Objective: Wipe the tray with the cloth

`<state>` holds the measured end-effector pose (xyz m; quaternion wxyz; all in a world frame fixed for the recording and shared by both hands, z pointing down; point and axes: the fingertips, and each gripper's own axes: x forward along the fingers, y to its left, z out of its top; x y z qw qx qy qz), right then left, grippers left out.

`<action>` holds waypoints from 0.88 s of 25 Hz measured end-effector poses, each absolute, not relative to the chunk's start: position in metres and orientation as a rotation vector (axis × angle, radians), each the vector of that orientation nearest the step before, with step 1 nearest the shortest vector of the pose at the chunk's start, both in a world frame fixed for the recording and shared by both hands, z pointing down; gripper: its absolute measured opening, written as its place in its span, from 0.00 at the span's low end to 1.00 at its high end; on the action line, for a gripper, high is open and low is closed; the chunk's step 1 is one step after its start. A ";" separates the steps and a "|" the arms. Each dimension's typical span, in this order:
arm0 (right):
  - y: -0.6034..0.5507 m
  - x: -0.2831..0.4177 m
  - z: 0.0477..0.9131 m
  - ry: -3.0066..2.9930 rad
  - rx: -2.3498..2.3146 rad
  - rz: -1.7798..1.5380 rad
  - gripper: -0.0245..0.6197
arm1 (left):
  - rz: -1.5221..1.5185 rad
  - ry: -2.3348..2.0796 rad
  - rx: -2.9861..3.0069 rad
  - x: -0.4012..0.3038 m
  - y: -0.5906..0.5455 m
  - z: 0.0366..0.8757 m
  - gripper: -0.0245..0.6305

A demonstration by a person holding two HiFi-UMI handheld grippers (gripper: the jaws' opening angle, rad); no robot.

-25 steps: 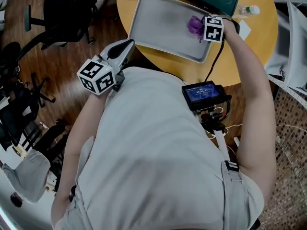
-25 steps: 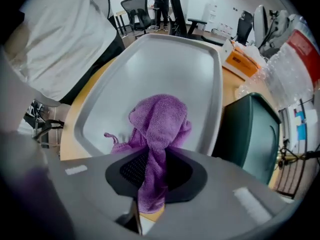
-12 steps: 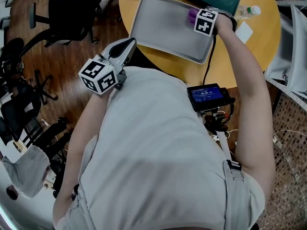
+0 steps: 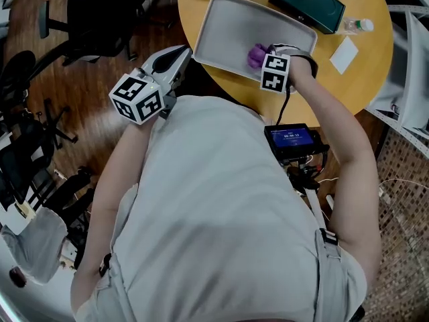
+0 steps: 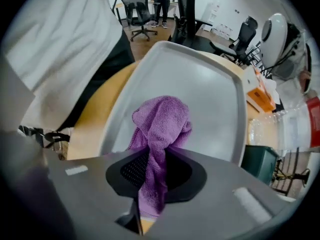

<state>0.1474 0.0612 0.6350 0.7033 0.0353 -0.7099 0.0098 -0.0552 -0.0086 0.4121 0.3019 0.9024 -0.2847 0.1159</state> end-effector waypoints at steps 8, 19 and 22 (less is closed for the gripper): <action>0.109 0.113 0.638 -1.619 -0.128 0.008 0.14 | 0.290 -0.771 2.383 -0.072 -0.016 0.413 0.04; 0.047 0.093 0.641 -1.591 -0.221 0.100 0.14 | 0.252 -0.859 2.313 -0.121 -0.014 0.424 0.04; 0.008 0.089 0.641 -1.586 -0.156 0.097 0.14 | 0.249 -0.886 2.291 -0.138 -0.016 0.427 0.04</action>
